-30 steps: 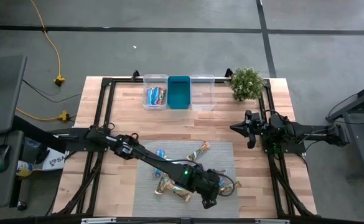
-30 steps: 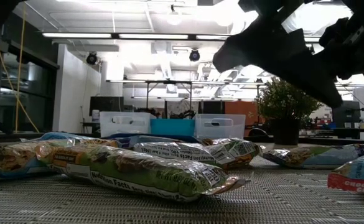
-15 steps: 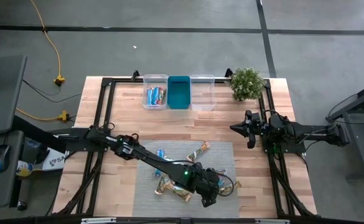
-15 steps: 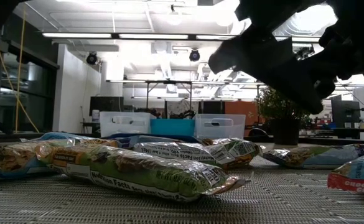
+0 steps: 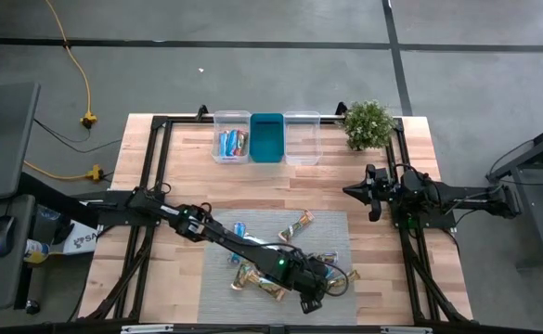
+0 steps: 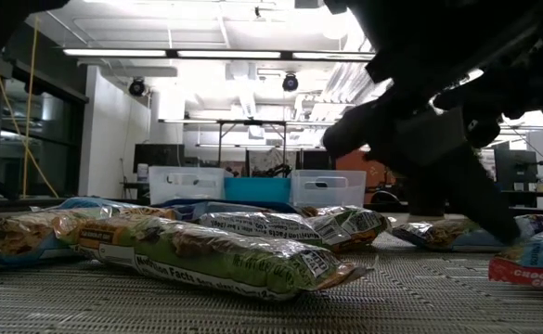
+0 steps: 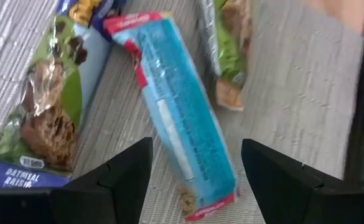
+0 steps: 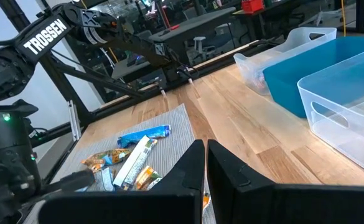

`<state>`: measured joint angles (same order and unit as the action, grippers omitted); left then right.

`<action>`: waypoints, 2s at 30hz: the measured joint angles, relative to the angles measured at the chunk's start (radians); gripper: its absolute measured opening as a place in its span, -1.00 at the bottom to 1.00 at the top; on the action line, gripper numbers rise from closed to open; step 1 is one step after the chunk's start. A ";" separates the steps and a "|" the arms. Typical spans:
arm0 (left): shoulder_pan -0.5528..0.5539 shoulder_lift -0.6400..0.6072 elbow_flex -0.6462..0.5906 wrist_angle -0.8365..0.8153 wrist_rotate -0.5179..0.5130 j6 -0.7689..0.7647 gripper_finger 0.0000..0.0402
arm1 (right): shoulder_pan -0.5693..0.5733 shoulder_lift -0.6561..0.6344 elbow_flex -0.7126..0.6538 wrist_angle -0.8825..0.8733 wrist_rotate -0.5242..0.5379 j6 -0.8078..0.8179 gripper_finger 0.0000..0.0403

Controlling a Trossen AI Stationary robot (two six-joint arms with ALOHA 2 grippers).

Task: Pick and place Granola Bars by type
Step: Put the red granola bar into the left transparent bin

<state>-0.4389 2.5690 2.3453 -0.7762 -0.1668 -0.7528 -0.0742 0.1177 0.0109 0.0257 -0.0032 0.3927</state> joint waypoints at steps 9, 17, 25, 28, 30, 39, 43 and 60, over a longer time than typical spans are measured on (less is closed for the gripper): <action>0.000 0.000 0.001 -0.004 -0.023 0.016 0.21 | 0.000 0.000 0.000 0.000 0.000 0.000 -1.00; 0.001 0.000 0.001 -0.012 -0.027 0.036 0.21 | 0.000 0.000 0.000 0.000 0.000 0.000 -1.00; 0.000 0.027 0.002 0.007 -0.027 0.019 0.21 | 0.000 0.000 0.000 0.000 0.000 0.000 -1.00; 0.000 0.037 0.003 0.025 -0.024 0.015 0.21 | 0.000 0.000 0.000 0.000 0.000 0.000 -1.00; 0.000 0.042 0.004 0.029 -0.026 0.011 0.21 | 0.000 0.000 0.000 0.000 0.000 0.000 -1.00; 0.000 0.048 0.004 0.016 -0.030 0.016 0.06 | 0.000 0.000 0.000 0.000 0.000 0.000 -1.00; 0.000 0.050 0.004 0.011 -0.043 0.028 -0.11 | 0.000 0.000 0.000 0.000 0.000 0.000 -1.00; 0.000 0.047 0.010 -0.005 -0.076 0.042 -0.48 | 0.000 0.000 0.000 0.000 0.000 0.000 -1.00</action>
<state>-0.4385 2.6165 2.3553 -0.7809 -0.2428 -0.7113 -0.0741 0.1177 0.0109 0.0257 -0.0032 0.3927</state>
